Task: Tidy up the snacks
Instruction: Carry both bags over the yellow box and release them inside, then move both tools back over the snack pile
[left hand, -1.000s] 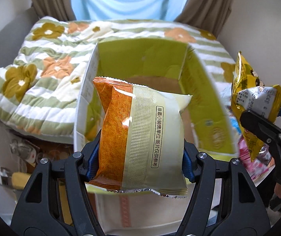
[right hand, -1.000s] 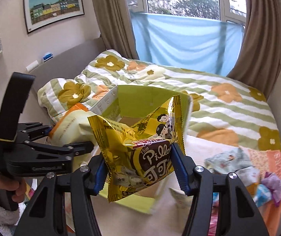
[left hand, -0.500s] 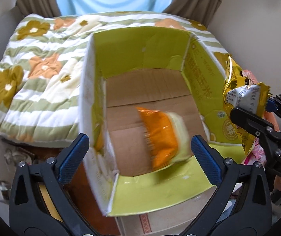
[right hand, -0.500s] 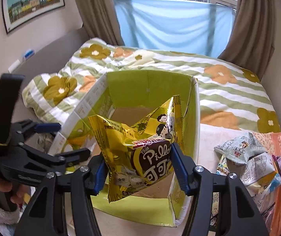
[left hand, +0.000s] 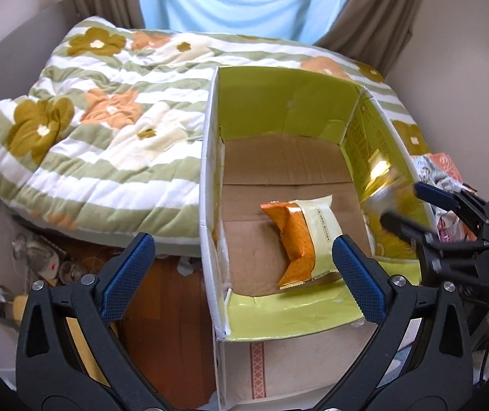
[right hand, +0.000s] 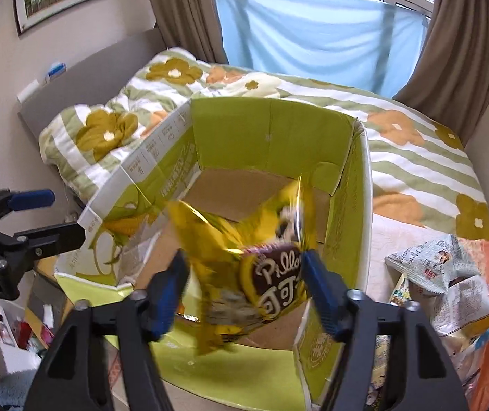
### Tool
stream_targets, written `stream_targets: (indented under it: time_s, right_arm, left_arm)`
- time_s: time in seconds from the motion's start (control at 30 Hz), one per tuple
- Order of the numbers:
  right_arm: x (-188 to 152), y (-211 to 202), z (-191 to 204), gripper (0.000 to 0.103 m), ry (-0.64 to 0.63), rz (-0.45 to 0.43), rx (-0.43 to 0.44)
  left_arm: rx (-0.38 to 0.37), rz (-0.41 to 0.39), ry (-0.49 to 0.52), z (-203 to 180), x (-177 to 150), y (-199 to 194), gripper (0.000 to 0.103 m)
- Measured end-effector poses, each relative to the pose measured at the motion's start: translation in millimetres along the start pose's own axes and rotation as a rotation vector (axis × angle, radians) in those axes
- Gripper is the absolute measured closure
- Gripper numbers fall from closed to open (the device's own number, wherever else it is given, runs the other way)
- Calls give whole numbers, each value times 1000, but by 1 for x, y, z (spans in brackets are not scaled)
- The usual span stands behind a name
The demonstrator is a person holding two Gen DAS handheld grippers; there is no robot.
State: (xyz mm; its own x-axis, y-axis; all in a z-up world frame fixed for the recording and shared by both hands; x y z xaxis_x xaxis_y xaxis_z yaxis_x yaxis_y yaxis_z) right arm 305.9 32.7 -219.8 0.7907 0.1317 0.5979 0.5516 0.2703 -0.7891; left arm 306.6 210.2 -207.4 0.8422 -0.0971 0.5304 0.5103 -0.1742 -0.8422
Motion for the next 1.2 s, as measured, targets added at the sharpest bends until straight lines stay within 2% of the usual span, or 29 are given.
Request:
stream_targets:
  time_s: [0.03,0.23,0.53,0.77,1.0,1.2]
  right_arm:
    - [-2,0,0,0,7,2,9]
    - [-17,-2,-4,0,44,37,20]
    - [-26,-26,-2,0,72,5,0]
    - [-27,-56,0,0,104,-48,-39]
    - [-28,-94,-13,0,148,-122,-73]
    - [-37,-132,-52,0,189,-179,-98]
  left_arm:
    - [1,-1,-2,0,-1,-1,1]
    - [13,-6,-8,-2,-8,-7,1]
    - [-2,-25,13,-7,-17,-21,1]
    - [-17,-68,83,-21,-19,-35,1]
    - [-73,-101,159,-61,-15,-45,1]
    - [-97,-128,206,-114,-13,-54,1]
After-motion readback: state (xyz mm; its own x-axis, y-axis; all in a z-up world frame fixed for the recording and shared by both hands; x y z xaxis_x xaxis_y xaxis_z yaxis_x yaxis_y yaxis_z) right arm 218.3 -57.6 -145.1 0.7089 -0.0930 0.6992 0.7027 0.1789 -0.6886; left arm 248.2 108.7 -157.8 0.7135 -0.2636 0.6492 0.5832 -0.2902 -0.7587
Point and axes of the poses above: each gripper's, at about its wrist camera, not at the fingertips, and y roughly the way its jaws point, z to its left, x to its top, the point moved 7 cm from there along y, roughly the way its jaws point, and after that the axes turned 4 degrees about y, right-handed, at the moved point
